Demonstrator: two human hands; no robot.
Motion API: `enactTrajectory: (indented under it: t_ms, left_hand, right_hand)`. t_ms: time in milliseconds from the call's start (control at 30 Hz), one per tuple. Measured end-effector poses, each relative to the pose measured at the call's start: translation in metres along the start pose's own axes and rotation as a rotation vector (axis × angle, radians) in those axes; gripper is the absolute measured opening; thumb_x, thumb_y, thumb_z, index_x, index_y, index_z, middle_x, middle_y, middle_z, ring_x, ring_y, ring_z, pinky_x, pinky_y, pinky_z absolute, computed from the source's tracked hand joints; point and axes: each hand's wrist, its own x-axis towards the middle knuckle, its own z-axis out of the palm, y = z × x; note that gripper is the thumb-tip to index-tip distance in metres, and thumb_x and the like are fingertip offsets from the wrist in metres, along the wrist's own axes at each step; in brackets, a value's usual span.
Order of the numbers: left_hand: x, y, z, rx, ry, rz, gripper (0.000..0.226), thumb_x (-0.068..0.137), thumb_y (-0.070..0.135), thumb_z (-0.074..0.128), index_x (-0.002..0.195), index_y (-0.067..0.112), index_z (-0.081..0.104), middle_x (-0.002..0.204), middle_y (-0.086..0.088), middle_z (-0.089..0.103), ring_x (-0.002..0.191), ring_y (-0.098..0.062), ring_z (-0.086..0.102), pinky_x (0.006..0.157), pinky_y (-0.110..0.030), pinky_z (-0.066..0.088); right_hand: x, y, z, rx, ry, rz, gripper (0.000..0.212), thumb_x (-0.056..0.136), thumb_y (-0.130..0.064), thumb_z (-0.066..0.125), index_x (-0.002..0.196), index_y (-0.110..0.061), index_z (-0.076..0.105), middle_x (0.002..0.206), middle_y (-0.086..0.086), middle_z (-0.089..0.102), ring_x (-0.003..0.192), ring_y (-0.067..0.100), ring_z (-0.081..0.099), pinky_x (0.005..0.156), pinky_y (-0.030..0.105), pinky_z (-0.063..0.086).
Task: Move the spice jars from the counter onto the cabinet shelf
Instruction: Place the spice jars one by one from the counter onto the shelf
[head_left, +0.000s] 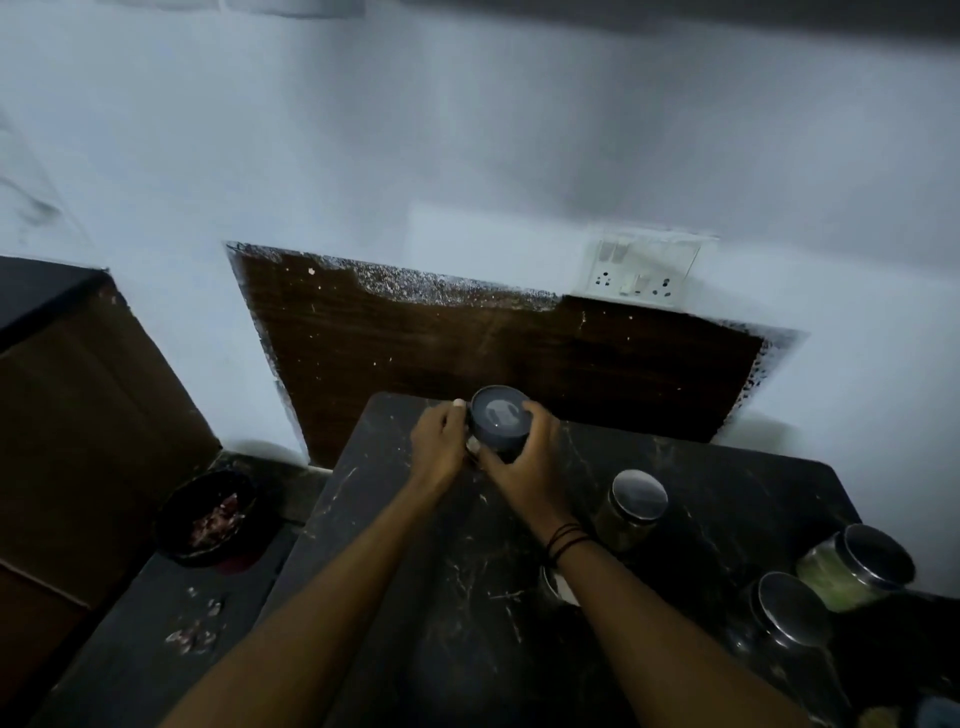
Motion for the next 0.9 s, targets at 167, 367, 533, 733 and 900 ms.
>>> enactTrajectory:
  t_ms: [167, 367, 533, 733, 900]
  left_hand:
    - [0.005, 0.062, -0.026, -0.056, -0.063, 0.149, 0.030, 0.097, 0.025, 0.056, 0.073, 0.007, 0.064, 0.073, -0.009, 0.064, 0.070, -0.015, 0.058, 0.069, -0.034, 0.047]
    - [-0.008, 0.115, -0.025, -0.437, -0.179, 0.090, 0.018, 0.091, 0.026, 0.065, 0.073, 0.021, 0.068, 0.067, 0.005, 0.066, 0.067, -0.013, 0.059, 0.066, -0.031, 0.046]
    - [-0.023, 0.136, -0.023, -0.546, -0.240, 0.074, 0.012, 0.089, 0.027, 0.066, 0.089, 0.015, 0.067, 0.084, -0.009, 0.071, 0.075, -0.021, 0.065, 0.065, -0.031, 0.053]
    - [-0.028, 0.214, -0.027, -0.587, -0.172, 0.216, 0.029, 0.079, 0.038, 0.072, 0.093, 0.014, 0.068, 0.089, -0.008, 0.074, 0.080, -0.021, 0.069, 0.067, -0.032, 0.056]
    - [-0.028, 0.330, -0.039, -0.549, -0.073, 0.501, 0.022, 0.083, 0.045, 0.068, 0.090, 0.024, 0.069, 0.087, 0.002, 0.074, 0.082, -0.012, 0.068, 0.066, -0.028, 0.054]
  right_hand:
    - [0.033, -0.034, -0.054, 0.509, -0.143, 0.022, 0.062, 0.076, -0.020, 0.079, 0.128, -0.035, 0.047, 0.129, -0.003, 0.059, 0.115, 0.015, 0.062, 0.085, 0.024, 0.055]
    - [0.059, -0.078, -0.079, 0.897, -0.199, 0.093, 0.048, 0.080, -0.012, 0.057, 0.126, -0.023, 0.059, 0.117, 0.007, 0.068, 0.103, 0.025, 0.068, 0.083, 0.039, 0.057]
    - [0.053, -0.105, -0.093, 0.900, -0.149, 0.096, 0.035, 0.089, -0.014, 0.049, 0.124, -0.015, 0.051, 0.116, 0.017, 0.065, 0.095, 0.026, 0.068, 0.078, 0.040, 0.056]
    - [0.074, -0.174, -0.134, 0.788, -0.049, -0.097, 0.025, 0.084, -0.024, 0.053, 0.109, -0.022, 0.051, 0.106, 0.011, 0.064, 0.090, 0.022, 0.068, 0.071, 0.030, 0.056]
    - [0.109, -0.273, -0.194, 0.579, 0.062, -0.403, 0.020, 0.086, -0.040, 0.052, 0.104, -0.047, 0.057, 0.106, -0.018, 0.068, 0.100, 0.011, 0.068, 0.080, 0.028, 0.056]
